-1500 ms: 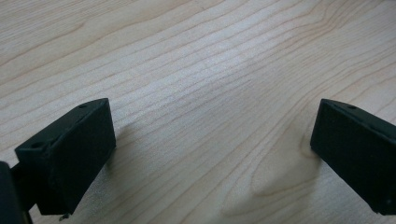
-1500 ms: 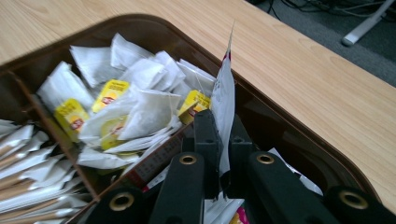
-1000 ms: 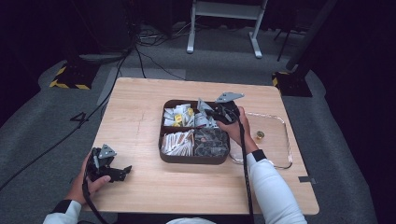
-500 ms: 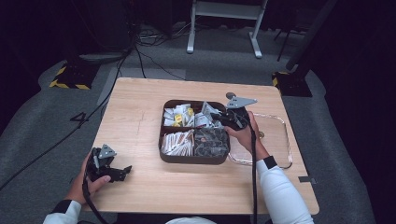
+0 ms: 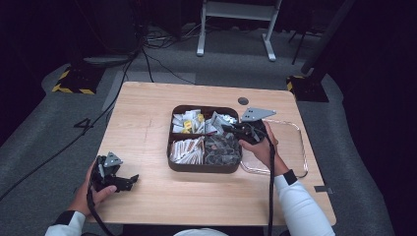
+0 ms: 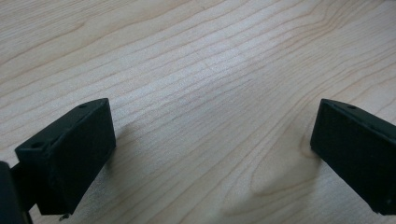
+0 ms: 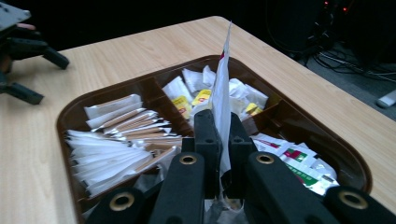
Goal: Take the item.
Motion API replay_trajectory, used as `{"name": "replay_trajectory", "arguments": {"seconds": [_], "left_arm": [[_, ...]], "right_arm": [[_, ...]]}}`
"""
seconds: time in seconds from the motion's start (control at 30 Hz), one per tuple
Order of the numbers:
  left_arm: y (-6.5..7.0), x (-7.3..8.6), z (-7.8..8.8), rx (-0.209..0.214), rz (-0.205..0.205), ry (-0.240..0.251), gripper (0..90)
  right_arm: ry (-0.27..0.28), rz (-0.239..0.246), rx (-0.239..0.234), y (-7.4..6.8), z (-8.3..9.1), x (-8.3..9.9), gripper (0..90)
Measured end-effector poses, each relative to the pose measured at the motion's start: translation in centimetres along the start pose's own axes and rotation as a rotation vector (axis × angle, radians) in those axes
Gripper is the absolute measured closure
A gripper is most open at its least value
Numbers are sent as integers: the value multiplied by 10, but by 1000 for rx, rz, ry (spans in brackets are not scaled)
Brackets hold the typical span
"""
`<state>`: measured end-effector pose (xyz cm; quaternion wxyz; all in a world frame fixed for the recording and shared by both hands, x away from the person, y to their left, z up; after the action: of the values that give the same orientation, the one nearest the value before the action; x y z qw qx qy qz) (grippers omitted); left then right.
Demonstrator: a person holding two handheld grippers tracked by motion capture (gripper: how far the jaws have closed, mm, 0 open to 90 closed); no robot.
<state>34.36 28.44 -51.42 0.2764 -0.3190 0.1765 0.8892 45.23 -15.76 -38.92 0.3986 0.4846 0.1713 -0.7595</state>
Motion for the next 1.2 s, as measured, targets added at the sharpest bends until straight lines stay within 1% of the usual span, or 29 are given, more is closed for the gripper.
{"name": "replay_trajectory", "arguments": {"seconds": [0.2,0.37,0.63,0.7,0.87,0.93,1.2], "left_arm": [[0,0,0,-1,0,-1,3],[0,0,0,-1,0,-1,3],[0,0,0,-1,0,-1,3],[0,0,0,-1,1,0,3],[0,0,0,-1,1,0,3],[0,0,0,-1,0,-1,3],[0,0,0,-1,1,0,3]], "right_arm": [[-2,24,-31,-9,8,3,883],[-11,39,-47,-15,14,9,883],[-10,49,-68,-22,23,17,883],[-10,53,-80,-25,25,18,883],[-12,71,-108,-34,28,21,882],[-10,72,-122,-37,29,21,883],[-19,95,-164,-51,29,26,882]]}}
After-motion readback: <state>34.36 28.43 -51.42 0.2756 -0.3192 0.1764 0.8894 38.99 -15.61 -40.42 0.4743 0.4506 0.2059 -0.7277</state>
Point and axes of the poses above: each handheld gripper's, and its own axes: z roughly backward along the jaws, x roughly out of its underside, y roughly to its right, the point moved 1 cm from there along -z, roughly forward along the jaws, and after that the axes turned 9 degrees about x, right-handed, at the moved point
